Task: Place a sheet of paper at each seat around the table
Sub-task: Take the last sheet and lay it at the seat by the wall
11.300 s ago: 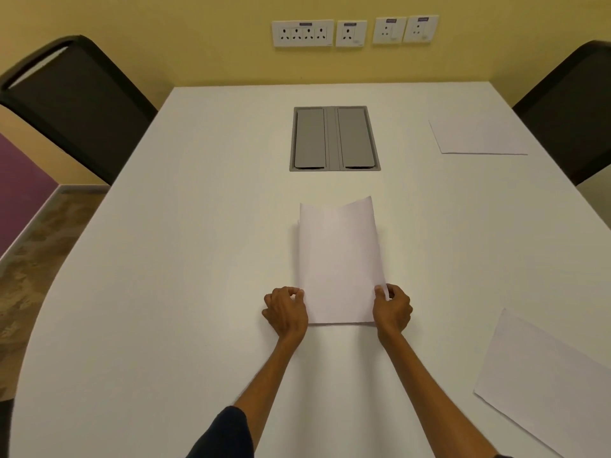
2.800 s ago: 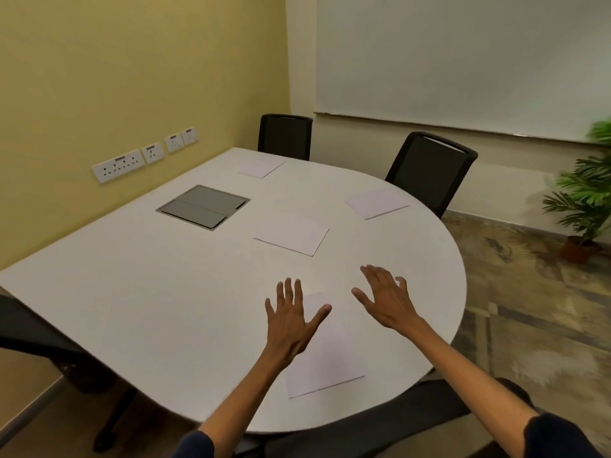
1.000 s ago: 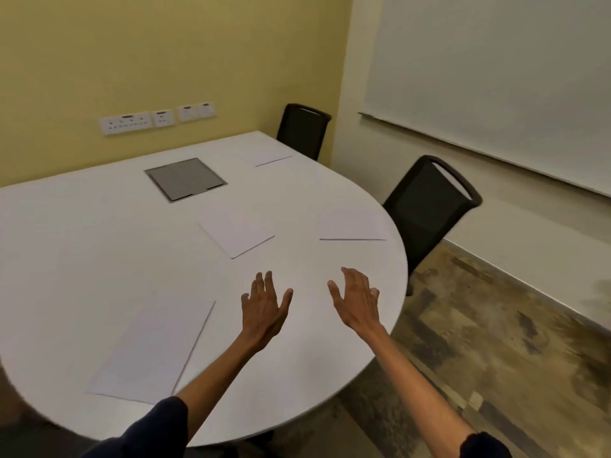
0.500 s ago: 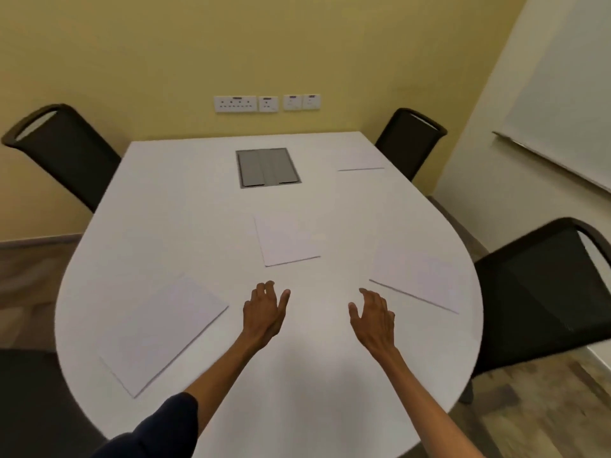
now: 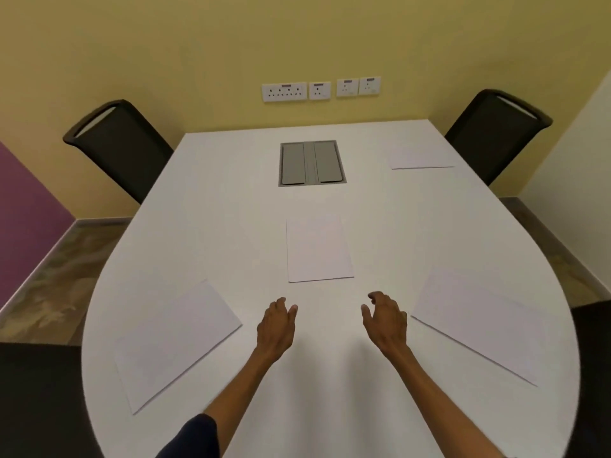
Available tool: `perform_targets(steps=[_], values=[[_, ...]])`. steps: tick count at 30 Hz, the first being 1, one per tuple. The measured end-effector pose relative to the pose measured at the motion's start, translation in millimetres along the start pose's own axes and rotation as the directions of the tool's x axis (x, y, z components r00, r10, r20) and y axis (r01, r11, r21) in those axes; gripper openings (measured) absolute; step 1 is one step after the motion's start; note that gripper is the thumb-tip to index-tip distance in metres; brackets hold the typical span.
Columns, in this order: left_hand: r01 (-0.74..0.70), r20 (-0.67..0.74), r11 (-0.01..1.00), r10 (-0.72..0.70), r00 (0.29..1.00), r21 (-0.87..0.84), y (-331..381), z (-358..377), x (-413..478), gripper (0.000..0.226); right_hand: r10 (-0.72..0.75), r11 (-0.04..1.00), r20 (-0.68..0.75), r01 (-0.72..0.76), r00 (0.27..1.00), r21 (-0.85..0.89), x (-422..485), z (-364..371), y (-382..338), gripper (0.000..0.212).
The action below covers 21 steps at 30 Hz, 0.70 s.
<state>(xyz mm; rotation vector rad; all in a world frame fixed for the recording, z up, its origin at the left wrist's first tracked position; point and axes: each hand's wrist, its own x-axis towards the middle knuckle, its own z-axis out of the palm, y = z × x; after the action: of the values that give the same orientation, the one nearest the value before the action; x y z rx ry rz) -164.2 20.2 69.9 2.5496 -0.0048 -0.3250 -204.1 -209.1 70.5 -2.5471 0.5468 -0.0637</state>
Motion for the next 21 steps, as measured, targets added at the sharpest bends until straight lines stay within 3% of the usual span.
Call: perform_targets(steps=[9,14,21], values=[[0.186,-0.012,0.961,-0.192,0.981,-0.206,-9,28,104,0.053,0.127,0.990,0.035,-0.129,0.991,0.056,103,41,8,0.041],[0.260,0.006,0.938,-0.266,0.964,-0.229,-16,40,153,0.056,0.215,0.968,0.098,-0.225,0.972,0.114,136,72,10,0.061],[0.348,-0.017,0.917,-0.358,0.934,-0.195,-10,52,199,0.048,0.230,0.973,0.117,-0.229,0.966,-0.022,164,105,-1,0.068]])
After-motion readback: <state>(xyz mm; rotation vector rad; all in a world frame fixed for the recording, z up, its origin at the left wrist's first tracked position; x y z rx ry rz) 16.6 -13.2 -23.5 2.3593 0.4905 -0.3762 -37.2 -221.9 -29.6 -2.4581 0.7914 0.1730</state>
